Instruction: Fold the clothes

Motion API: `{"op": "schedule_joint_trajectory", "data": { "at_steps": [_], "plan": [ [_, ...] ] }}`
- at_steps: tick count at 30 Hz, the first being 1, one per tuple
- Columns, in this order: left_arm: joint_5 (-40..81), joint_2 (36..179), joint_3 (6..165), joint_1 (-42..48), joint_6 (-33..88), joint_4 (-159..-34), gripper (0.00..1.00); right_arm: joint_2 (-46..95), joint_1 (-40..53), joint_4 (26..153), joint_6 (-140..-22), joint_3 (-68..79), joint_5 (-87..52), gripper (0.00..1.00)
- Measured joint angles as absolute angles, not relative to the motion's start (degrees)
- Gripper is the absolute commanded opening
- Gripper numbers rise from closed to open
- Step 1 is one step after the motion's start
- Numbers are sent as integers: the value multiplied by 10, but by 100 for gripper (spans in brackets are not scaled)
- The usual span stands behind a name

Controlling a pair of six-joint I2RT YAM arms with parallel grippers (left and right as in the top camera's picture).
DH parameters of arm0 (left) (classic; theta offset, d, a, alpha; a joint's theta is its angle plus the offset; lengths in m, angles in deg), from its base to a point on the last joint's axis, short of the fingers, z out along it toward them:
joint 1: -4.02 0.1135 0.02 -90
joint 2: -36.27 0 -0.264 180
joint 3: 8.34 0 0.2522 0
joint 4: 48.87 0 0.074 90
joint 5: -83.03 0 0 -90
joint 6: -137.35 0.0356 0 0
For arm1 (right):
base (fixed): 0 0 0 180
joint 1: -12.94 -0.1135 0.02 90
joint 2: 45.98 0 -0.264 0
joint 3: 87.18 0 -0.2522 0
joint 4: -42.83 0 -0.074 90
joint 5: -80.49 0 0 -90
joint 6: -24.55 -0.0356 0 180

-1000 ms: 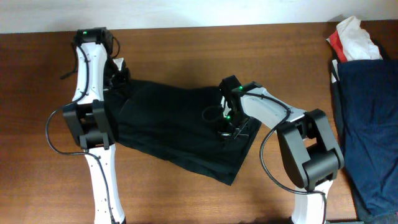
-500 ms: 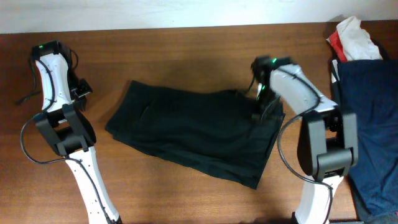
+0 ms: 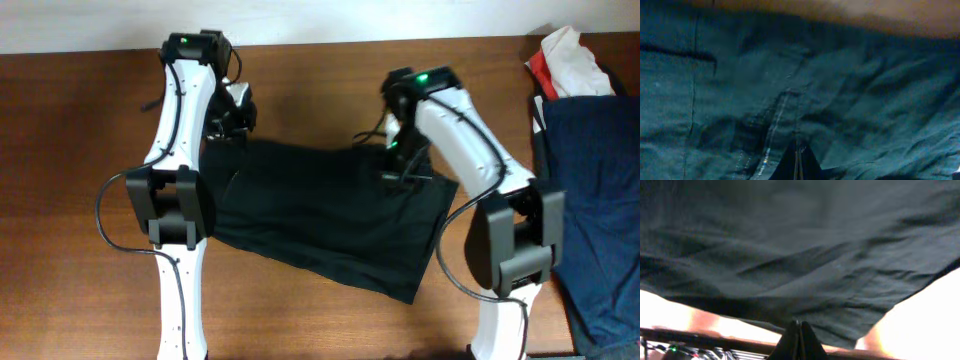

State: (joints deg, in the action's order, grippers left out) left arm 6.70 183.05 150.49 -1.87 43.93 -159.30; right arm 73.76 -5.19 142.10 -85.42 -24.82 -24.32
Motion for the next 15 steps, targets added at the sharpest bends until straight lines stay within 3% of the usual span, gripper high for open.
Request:
{"op": "schedule_joint_trajectory", "data": {
  "at_steps": [3, 8, 12, 15],
  "plan": [
    [26, 1808, 1484, -14, 439, -1593, 0, 738, -77, 1421, -869, -247, -231, 4],
    [-23, 1653, 1483, -14, 439, -1593, 0, 738, -77, 1421, -878, -246, -214, 4],
    [-32, 1570, 1407, -14, 437, -1590, 8, 738, -77, 1425, -879, -246, -211, 4],
    [-49, 1496, 1262, -14, 433, -1590, 14, 738, -77, 1425, -879, -246, -205, 4]
  ]
}}
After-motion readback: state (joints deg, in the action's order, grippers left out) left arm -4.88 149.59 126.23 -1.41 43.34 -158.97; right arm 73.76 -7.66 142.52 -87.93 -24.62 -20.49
